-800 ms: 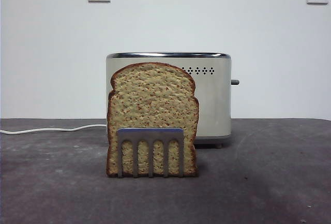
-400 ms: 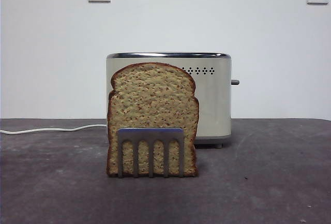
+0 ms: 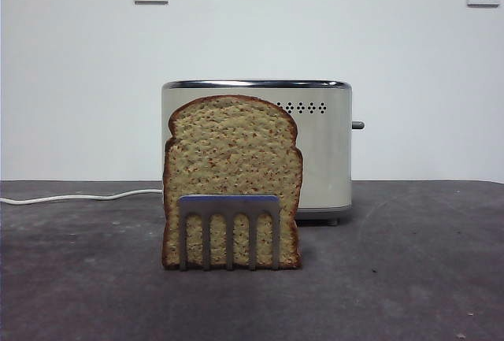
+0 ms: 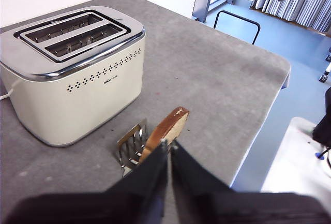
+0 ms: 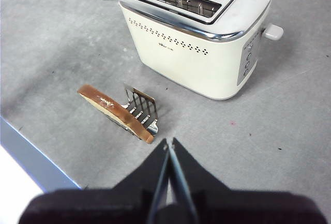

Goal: Pick up a slice of bread from the rack,put the bread on the toaster,press the button

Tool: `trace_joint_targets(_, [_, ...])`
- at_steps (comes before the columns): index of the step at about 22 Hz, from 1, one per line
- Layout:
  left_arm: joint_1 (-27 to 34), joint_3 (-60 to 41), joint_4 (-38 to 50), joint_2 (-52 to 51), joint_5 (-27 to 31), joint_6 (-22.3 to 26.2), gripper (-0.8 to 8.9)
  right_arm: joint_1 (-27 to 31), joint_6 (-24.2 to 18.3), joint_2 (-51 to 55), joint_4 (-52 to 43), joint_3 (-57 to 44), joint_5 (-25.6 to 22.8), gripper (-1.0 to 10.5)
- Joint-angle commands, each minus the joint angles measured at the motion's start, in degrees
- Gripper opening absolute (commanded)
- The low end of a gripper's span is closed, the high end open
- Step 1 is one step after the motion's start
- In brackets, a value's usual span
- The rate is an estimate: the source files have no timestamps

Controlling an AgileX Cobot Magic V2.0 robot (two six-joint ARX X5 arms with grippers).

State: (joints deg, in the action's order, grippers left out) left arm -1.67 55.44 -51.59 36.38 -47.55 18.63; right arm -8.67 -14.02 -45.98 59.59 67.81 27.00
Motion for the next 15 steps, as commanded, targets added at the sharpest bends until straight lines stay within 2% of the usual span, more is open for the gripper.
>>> trace_joint_targets(1, [-1.0,0.1,0.9,0.0,1.6,1.1,4.75,-0.2,-0.5,0.1,-0.3,0.0,0.0,-0.1])
trace_joint_targets(2, [-1.7,0.1,1.6,0.0,1.5,1.1,6.03,-0.2,-0.5,0.1,-0.3,0.0,0.0,-0.1])
trace_joint_targets(5, [-5.6,0.8,4.0,1.9,2.1,1.1,6.04,-0.2,-0.5,-0.4,-0.3,0.0,0.1,-0.1])
trace_joint_targets(7, [-9.2,3.2,3.8,5.3,5.5,1.3,6.03,-0.2,-0.5,-0.8,-0.3,0.0,0.1,-0.1])
trace_joint_targets(15, [-26.9,19.3,-0.9,26.5,19.3,10.2,6.01,-0.2,-0.5,-1.3,-0.3,0.0,0.1,-0.1])
